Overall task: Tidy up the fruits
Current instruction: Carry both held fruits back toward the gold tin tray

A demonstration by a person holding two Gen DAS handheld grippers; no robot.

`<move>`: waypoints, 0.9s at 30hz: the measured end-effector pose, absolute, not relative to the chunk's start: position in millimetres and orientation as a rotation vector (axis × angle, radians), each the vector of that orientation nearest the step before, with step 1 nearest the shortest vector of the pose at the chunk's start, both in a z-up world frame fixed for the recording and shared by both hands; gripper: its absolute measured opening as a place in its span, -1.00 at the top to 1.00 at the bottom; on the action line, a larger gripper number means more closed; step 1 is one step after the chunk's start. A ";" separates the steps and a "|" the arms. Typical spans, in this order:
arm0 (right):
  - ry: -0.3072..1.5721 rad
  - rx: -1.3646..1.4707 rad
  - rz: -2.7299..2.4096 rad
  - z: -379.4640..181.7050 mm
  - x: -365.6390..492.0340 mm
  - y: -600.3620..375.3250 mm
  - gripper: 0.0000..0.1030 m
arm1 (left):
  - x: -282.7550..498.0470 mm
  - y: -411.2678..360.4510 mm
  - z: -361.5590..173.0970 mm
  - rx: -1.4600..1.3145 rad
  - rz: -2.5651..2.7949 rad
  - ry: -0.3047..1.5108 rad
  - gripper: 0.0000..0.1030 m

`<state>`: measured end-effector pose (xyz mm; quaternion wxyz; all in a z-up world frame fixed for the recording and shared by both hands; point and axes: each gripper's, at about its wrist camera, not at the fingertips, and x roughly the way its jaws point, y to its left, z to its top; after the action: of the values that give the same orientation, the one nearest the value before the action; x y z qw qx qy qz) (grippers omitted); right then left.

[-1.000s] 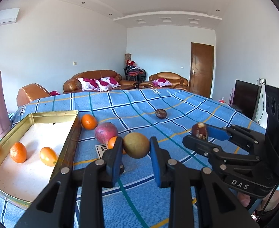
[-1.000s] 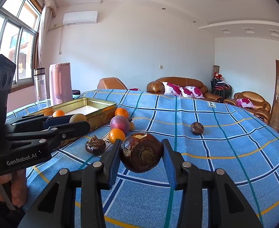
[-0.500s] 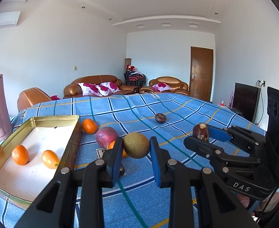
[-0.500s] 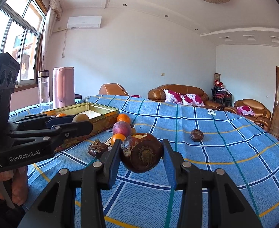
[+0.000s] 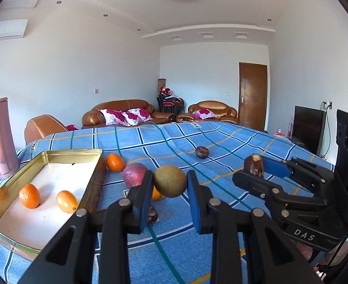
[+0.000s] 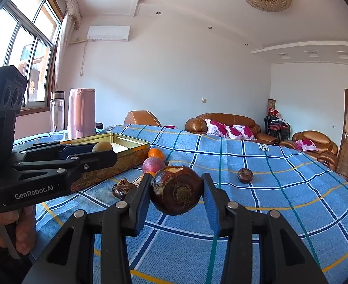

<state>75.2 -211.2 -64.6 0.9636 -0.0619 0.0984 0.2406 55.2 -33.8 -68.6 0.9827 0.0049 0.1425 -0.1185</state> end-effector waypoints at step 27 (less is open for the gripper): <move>0.261 -0.117 0.489 -63.0 85.5 -207.8 0.15 | 64.6 -31.2 -66.3 -0.001 -0.189 0.334 0.43</move>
<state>85.5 -207.8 -63.0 0.9601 -0.0578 0.1287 0.2414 64.6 -31.2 -66.3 0.9817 -0.0005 0.1660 -0.0938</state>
